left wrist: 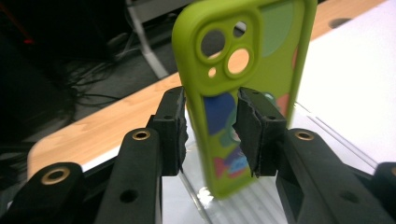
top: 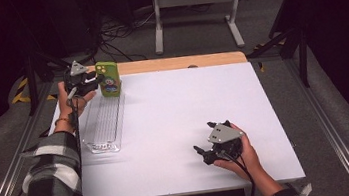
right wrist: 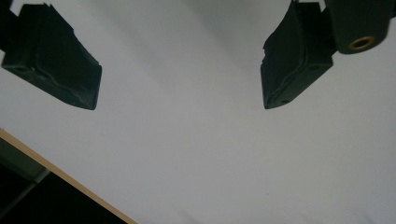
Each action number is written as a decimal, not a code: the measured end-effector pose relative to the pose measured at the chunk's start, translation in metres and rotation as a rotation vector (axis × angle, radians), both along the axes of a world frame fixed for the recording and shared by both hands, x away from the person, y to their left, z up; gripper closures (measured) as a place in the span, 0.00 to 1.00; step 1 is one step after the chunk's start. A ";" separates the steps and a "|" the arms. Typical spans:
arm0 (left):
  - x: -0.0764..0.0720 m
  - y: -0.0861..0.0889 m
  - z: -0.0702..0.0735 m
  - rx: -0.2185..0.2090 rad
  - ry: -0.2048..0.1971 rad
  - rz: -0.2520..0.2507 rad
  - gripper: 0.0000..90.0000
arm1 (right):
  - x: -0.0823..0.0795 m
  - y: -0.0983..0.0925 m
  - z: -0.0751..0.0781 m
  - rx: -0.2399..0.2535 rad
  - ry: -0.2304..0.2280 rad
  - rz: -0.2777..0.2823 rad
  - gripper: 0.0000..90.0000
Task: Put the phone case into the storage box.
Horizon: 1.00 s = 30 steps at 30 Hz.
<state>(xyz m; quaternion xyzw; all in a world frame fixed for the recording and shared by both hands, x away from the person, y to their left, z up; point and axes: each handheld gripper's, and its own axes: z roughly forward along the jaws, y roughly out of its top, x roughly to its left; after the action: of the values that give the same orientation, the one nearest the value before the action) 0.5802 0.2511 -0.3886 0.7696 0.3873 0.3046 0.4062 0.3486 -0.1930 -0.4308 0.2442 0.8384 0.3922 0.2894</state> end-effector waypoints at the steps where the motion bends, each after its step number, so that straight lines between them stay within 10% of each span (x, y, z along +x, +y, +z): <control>1: 0.000 0.000 0.000 0.000 0.000 0.000 0.71 | 0.000 0.000 0.000 -0.003 0.000 -0.001 0.15; 17: 0.001 -0.004 -0.002 0.012 0.004 0.021 0.69 | 0.000 -0.002 0.002 0.006 -0.012 -0.013 0.15; 30: -0.003 -0.006 0.007 -0.025 -0.047 0.058 0.47 | 0.001 -0.003 0.003 0.021 -0.009 -0.017 0.15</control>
<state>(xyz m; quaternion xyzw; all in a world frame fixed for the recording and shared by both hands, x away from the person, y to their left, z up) 0.5767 0.2453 -0.3816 0.7456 0.4035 0.3291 0.4159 0.3497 -0.1962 -0.4281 0.2527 0.8307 0.3997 0.2937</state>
